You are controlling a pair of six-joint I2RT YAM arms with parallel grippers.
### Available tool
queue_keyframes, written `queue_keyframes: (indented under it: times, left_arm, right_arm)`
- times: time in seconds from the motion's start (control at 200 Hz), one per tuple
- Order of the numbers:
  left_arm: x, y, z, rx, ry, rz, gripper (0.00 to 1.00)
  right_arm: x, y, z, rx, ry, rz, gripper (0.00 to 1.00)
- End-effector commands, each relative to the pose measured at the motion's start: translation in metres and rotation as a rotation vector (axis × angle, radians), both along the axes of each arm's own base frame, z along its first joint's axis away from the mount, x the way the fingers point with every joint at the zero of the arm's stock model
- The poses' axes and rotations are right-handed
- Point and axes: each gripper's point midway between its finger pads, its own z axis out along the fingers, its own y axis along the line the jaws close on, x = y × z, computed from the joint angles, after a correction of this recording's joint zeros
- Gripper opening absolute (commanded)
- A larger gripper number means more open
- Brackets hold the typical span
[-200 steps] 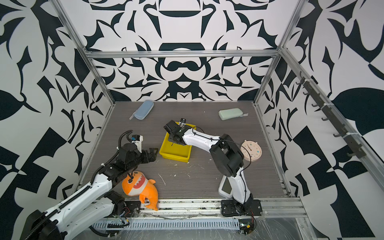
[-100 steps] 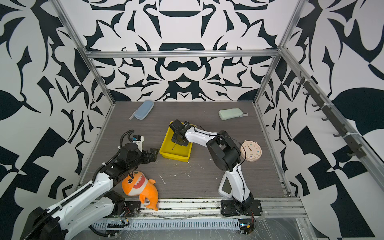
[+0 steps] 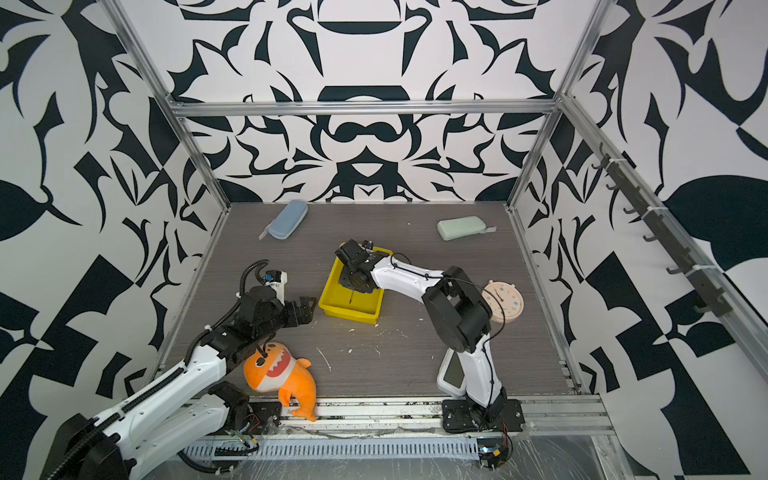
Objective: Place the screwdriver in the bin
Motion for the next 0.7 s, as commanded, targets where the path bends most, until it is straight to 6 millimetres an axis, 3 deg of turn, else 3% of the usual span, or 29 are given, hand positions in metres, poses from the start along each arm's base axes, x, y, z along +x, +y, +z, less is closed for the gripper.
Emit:
queue_keyframes:
  times: [0.0,0.265,0.355,0.44,0.525,0.695]
  left_arm:
    - [0.0,-0.002,0.003,0.001,0.02,-0.001,1.0]
    - [0.0,0.008,0.002,0.016,0.031,0.053,1.0]
    - [0.001,0.01,0.003,0.018,0.026,0.066,1.0]
    - [0.001,0.01,0.002,0.018,0.028,0.067,1.0]
    - [0.0,0.009,0.001,0.018,0.033,0.062,1.0]
    - [0.001,0.012,0.0,0.028,0.038,0.078,1.0]
  right_arm:
    - [-0.009,-0.017,0.044,0.014,-0.081,-0.002,0.3]
    - [-0.059,-0.089,0.087,-0.001,-0.213,-0.008,0.29]
    - [-0.071,-0.136,0.106,-0.075,-0.314,-0.07,0.3]
    - [-0.082,-0.182,0.114,-0.161,-0.418,-0.153,0.42]
    - [-0.095,-0.224,0.101,-0.238,-0.491,-0.237,0.5]
    - [-0.105,-0.245,0.1,-0.34,-0.62,-0.143,0.55]
